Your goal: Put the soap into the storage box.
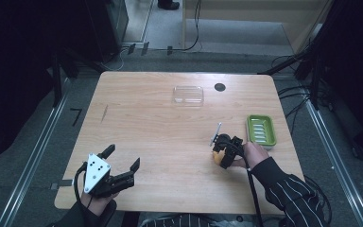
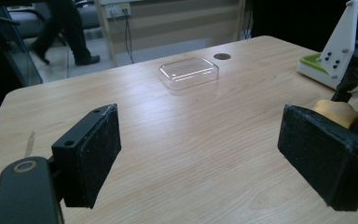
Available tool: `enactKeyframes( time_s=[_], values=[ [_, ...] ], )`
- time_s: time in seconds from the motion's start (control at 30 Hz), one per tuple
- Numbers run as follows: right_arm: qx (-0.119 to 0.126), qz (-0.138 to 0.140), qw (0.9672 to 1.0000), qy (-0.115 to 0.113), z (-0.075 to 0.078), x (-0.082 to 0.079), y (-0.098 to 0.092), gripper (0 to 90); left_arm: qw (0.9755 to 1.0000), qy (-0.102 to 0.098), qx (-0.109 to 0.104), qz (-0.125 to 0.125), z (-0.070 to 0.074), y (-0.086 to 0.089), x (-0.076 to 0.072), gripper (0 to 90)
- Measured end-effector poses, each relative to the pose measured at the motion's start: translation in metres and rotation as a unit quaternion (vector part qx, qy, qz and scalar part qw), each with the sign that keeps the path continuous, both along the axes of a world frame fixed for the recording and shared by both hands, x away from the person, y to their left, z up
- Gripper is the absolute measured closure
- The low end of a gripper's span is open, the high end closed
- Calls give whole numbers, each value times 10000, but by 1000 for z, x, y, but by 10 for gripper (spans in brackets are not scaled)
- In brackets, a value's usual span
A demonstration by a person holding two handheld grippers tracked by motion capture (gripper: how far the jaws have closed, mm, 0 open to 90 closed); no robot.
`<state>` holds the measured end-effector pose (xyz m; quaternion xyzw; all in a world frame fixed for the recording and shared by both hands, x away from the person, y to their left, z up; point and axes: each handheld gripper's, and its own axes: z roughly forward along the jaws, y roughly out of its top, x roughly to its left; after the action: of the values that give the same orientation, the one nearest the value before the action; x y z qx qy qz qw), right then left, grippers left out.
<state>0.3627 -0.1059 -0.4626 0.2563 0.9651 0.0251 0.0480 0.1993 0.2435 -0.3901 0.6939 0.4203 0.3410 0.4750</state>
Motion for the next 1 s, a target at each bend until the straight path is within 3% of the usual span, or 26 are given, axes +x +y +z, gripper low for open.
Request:
enactKeyframes(
  time_s=[0.43, 1.0],
  values=[
    [152, -91, 9997, -168, 9, -4, -5, 398, 10000, 8, 16, 0, 0, 0, 0, 137],
    [227, -648, 9965, -485, 23, -5, -23, 397, 10000, 3, 10, 12, 0, 0, 0, 137]
  ],
)
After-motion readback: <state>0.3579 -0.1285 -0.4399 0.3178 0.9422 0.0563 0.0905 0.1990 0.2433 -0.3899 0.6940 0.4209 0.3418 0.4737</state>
